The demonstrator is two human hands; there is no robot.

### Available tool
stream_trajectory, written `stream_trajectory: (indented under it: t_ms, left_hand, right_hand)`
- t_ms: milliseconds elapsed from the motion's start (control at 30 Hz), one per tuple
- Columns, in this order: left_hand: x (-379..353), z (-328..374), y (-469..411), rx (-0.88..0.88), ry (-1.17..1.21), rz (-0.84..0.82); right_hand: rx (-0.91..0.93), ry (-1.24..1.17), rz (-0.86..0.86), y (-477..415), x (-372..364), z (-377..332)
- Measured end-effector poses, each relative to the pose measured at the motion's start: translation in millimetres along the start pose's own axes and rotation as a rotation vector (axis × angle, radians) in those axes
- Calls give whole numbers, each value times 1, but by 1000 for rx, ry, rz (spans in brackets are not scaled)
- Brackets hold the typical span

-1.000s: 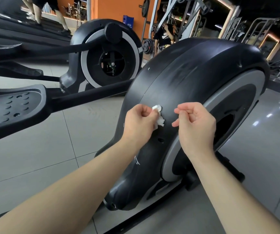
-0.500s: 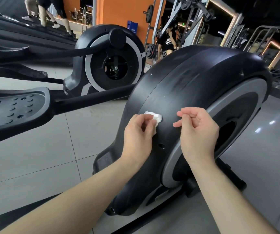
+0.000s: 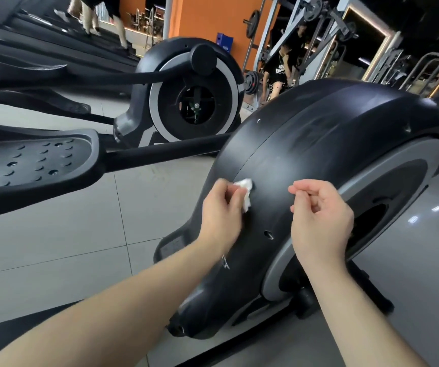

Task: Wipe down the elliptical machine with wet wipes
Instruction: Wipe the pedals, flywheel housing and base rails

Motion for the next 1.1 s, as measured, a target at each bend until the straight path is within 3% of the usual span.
stream_trajectory:
  t_ms: [133,333,400,500,600,700,800,967,1100]
  left_hand:
    - [0,-9,-4,-27,19,30]
    - [38,-112,27,312,-117,82]
    - [38,-119,23,346,-110,105]
    - [26,-76,0,216,-62,114]
    - [3,-16,-9,16,-6,6]
    - [0,-10,5,-102,-33,-46]
    - [18,-58,29,-49,-111,-133]
    - [40,-119,30,10,-438,-272]
    - [43,-126,26,64,-390,-205]
  right_hand:
    - [43,24,-9,1,-2,2]
    - [101,48,0,5,-2,0]
    - [108,47,22,4,-3,0]
    - [114,60,45,3,-7,1]
    - [133,55,35,5,-9,1]
    - [186,50,9,7,-9,2]
    - [230,1,-25,14,-9,6]
    - [316,-25,-155,60,-12,20]
    - [76,39,-342,108,-26,67]
Point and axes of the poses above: each hand's wrist, its own y-axis away from the middle knuckle, its own x-axis out of the back of the hand, z = x × y, the point moved 10 cm from there along -y, towards the middle knuckle, and after that the axes turned 9 degrees about z, right-handed, at the moved point
